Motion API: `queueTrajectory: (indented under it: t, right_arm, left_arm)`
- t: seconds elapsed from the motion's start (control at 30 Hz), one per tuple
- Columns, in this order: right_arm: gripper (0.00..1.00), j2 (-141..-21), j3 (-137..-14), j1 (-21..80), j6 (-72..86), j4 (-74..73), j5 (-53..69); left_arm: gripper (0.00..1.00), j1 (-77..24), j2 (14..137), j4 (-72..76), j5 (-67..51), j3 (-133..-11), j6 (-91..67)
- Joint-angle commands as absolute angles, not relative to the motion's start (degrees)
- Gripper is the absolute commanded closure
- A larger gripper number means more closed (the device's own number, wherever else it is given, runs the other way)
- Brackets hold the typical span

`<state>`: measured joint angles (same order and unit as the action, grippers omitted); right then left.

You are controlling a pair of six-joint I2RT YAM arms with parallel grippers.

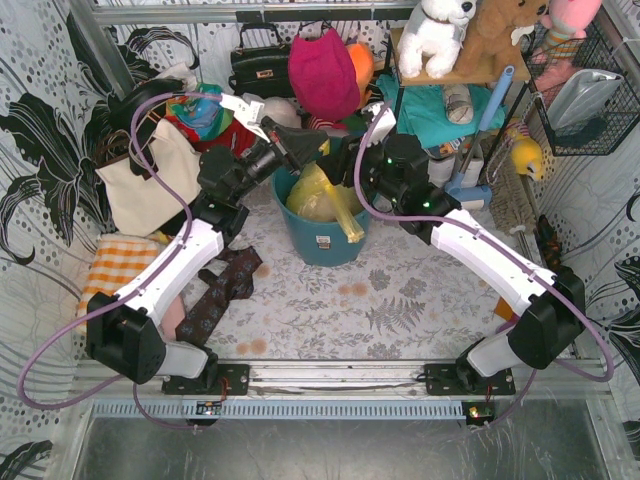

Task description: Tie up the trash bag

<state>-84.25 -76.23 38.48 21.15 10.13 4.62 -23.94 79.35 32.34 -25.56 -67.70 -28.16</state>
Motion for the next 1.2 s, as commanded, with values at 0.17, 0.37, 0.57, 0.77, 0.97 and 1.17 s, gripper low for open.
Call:
queueTrajectory:
  t: [0.17, 0.37, 0.57, 0.77, 0.97, 1.17]
  right_arm:
    - [0.87, -84.6, -80.1, 38.2, 19.0, 11.4, 3.5]
    - [1.0, -83.0, -78.0, 38.2, 19.3, 12.3, 3.1]
    - [1.0, -82.6, -77.9, 38.2, 19.7, 12.3, 3.5]
    - [1.0, -82.7, -78.1, 38.2, 20.1, 12.6, 3.8]
    - [1.0, -82.7, -78.4, 38.2, 20.4, 12.5, 4.2]
    - [1.0, -82.3, -78.2, 38.2, 20.1, 12.1, 4.4]
  left_arm:
    - [1.0, -23.6, 77.7, 34.3, -26.8, -68.5, -27.5]
    - [0.45, -23.6, 75.2, 32.5, -22.2, -67.5, -26.0]
    - [0.33, -23.6, 71.5, 24.9, -9.7, -66.9, -28.0]
    - [0.34, -24.0, 73.2, 33.2, -23.1, -62.5, -31.2]
    - [0.35, -24.8, 77.3, 36.8, -27.3, -62.2, -31.3]
    - [0.45, -24.8, 80.3, 41.4, -28.4, -64.9, -34.1]
